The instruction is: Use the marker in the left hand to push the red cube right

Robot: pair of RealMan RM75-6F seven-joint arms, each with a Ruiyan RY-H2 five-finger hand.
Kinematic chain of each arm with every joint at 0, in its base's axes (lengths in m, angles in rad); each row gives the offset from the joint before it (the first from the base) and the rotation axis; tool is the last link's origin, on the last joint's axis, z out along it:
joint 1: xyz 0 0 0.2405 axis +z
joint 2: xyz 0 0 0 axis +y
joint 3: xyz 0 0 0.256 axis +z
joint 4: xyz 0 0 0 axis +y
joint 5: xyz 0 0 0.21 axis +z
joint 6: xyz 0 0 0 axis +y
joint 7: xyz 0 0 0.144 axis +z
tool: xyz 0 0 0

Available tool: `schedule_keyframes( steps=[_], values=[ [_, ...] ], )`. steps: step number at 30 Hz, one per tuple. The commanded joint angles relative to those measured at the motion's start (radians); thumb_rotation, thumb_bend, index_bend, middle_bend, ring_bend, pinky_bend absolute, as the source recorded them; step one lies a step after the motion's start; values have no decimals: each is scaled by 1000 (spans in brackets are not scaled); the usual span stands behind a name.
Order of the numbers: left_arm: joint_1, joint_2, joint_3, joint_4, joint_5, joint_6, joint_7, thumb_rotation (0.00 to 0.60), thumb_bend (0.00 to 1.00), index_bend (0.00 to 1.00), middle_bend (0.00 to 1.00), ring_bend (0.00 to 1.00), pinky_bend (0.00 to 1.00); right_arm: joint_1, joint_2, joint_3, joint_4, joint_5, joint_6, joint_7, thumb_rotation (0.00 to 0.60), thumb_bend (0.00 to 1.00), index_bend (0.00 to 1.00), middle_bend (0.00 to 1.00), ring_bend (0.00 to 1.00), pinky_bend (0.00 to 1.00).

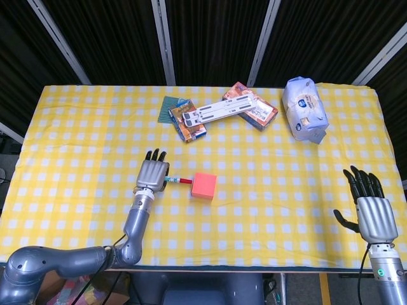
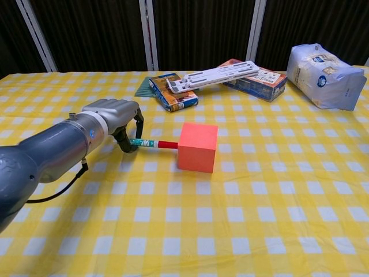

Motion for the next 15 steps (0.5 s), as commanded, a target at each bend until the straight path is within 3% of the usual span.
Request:
schedule_keyframes(
  steps=[1,15],
  values=[
    [-1,12,0,-17,-12,6,10,600,472,569,102,0,85,0,0,0,0,1,0,-1,600,322,0,0,0,0],
    [-64,-40,-7,-4,-39,-13,43,600,472,570,102,0,85,0,3,2,-1,7,-4,8,600,322,0,0,0,0]
  ],
)
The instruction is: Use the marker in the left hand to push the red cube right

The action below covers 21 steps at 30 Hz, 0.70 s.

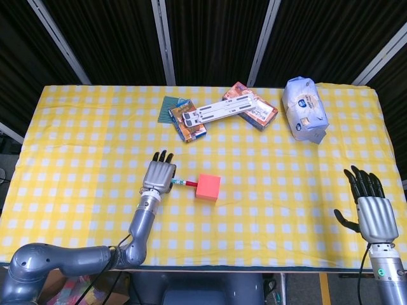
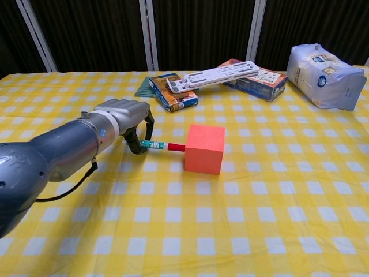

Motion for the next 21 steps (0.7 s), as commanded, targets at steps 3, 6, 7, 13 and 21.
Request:
schedule_keyframes(
  steps=[3,6,7,13,21],
  values=[
    [-32,-40,-7,23,-8,-1,15,600,471,570,102,0,86,0,1,0,-1,1,0,1,600,321,0,0,0,0],
    [-49,-70,-14,43,-9,-3,15,600,472,571,102,0,86,-1,1,-1,-2,0,0,1,600,322,0,0,0,0],
    [-58,-84,-20,52,-11,-6,14,600,473,571,102,0,86,0,2,-1,-1,0,-1,0,600,322,0,0,0,0],
    [-106,-145,-41,92,-17,-16,26,600,473,572,102,0,86,0,2,0,-2,2,-2,1,600,321,0,0,0,0],
    [-130,-173,-53,85,-30,8,52,600,474,573,102,0,86,-3,5,-1,-1,-1,0,7,600,321,0,0,0,0]
  ],
)
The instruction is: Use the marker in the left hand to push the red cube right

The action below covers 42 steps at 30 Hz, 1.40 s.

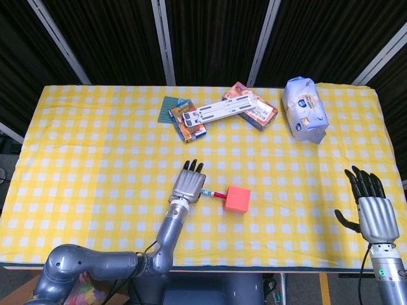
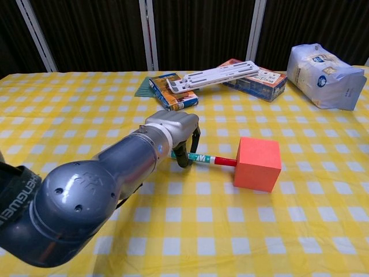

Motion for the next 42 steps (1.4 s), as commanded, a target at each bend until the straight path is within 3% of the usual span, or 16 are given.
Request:
schedule_keyframes(
  steps=[1,15,42],
  values=[
    [1,4,1,-17,-6,15,11,600,474,572,102,0,86,-1,0,0,0,-1,1,1,600,321,0,0,0,0],
    [14,71,5,-117,-48,54,64,600,475,575,102,0,85,0,-1,1,-5,3,-1,-2,600,321,0,0,0,0],
    [-140,-69,-64,-3,-102,-2,105,600,483,578,100,0,86,1,14,-3,-29,42,-34,-31,600,322,0,0,0,0]
  ],
)
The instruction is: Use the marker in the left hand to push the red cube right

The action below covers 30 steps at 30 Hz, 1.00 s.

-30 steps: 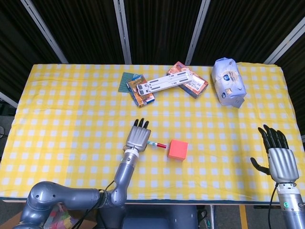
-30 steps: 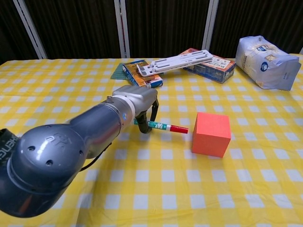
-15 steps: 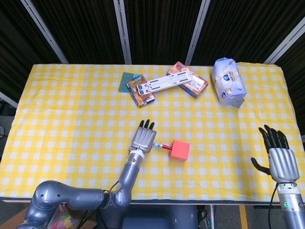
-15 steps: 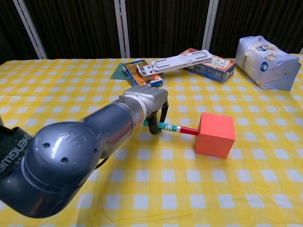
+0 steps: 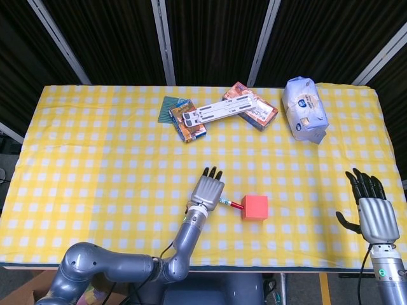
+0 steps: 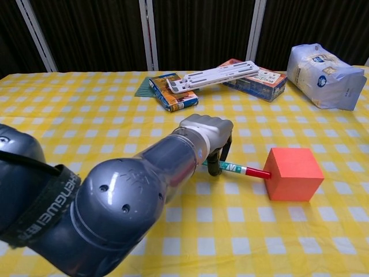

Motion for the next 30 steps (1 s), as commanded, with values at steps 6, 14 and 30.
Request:
schedule_keyframes(
  steps=[6,14,30],
  values=[
    [-11,-9,-17,0,0,24,-6,600,483,576,99,0,86,0,3,-2,-2,2,-4,0,600,321,0,0,0,0],
    [69,97,8,-132,13,81,-36,600,482,570,98,0,85,0,3,-2,-1,-1,-2,-1,600,322,0,0,0,0],
    [332,497,139,-425,114,143,-206,600,474,567,98,0,85,2,-2,1,-7,9,-5,-19,600,321,0,0,0,0]
  ],
)
